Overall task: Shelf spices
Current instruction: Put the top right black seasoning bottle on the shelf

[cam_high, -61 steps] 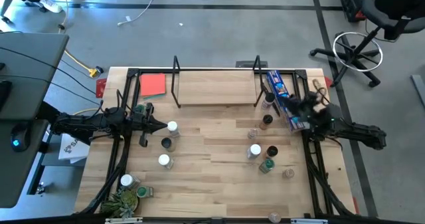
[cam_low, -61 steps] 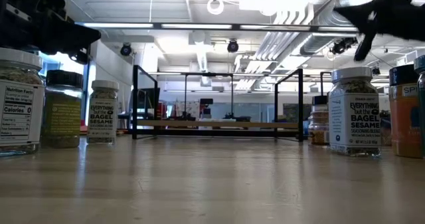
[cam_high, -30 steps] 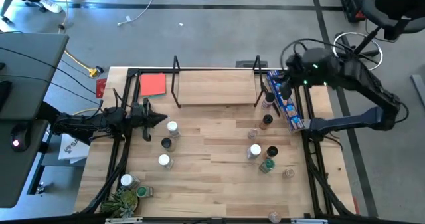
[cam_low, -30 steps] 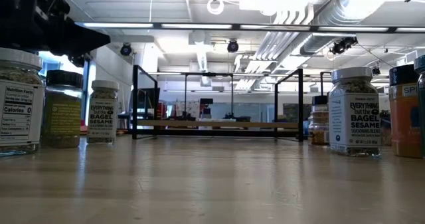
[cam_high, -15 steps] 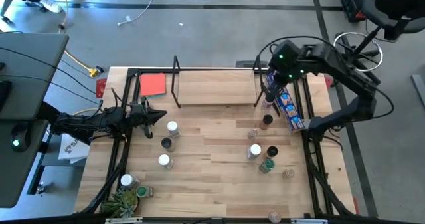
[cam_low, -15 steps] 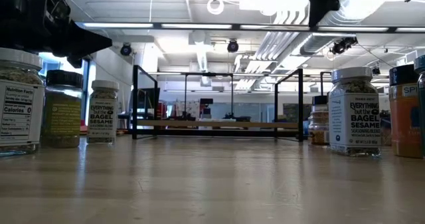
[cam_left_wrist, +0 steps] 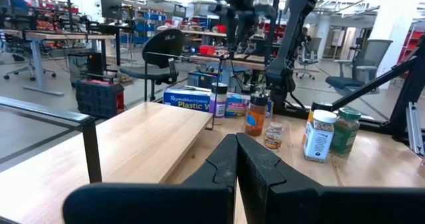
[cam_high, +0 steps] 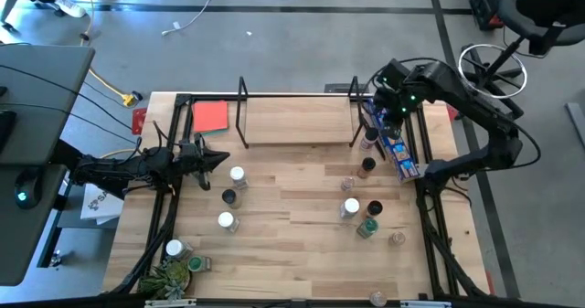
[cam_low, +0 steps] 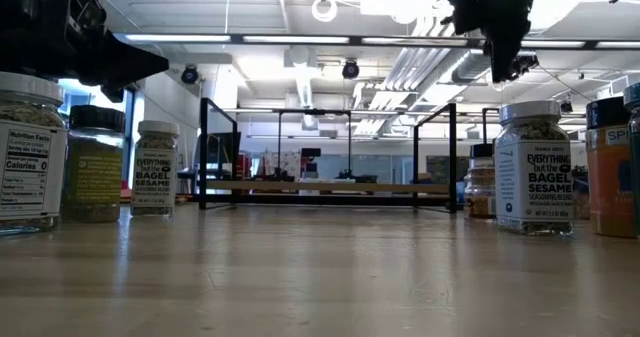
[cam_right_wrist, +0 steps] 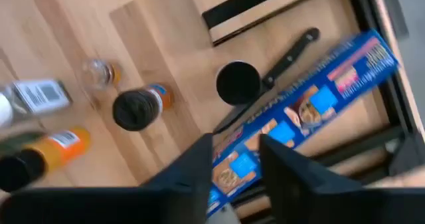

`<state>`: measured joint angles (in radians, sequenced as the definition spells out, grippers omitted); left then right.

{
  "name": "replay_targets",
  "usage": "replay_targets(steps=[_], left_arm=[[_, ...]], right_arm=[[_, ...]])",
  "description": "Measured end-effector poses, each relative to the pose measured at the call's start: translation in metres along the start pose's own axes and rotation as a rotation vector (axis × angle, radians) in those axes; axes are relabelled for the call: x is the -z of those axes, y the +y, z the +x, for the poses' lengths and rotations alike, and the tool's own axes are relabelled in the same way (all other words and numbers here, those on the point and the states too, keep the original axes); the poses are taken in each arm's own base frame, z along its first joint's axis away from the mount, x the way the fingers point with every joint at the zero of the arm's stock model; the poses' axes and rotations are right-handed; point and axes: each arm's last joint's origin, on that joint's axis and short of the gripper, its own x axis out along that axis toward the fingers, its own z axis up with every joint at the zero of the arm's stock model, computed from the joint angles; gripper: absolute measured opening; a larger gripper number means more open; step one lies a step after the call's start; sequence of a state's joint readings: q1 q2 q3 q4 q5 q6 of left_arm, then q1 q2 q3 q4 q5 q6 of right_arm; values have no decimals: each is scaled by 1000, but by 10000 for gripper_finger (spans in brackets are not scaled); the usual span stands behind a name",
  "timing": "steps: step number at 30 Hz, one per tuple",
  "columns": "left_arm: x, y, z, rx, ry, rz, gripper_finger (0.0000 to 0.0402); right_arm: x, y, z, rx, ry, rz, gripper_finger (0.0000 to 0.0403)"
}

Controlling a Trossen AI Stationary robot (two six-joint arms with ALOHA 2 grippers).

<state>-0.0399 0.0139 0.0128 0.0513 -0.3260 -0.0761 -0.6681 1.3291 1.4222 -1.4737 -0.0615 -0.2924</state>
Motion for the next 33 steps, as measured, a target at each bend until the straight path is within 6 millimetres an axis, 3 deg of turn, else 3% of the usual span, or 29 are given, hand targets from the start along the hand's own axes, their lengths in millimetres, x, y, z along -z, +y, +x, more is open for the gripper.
replay_targets(steps=[7, 11, 19, 33], left_arm=[[0, 0, 0, 0, -2, -3, 1], [0, 0, 0, 0, -3, -4, 1], [0, 0, 0, 0, -4, -47, 1], [-1, 0, 0, 1, -6, -83, 1]], right_arm=[[10, 0, 46, -9, 1, -149, 263], [9, 0, 63, 1, -3, -172, 308], [5, -2, 88, 58, -71, -280, 317], [15, 0, 123, 32, -80, -251, 309]])
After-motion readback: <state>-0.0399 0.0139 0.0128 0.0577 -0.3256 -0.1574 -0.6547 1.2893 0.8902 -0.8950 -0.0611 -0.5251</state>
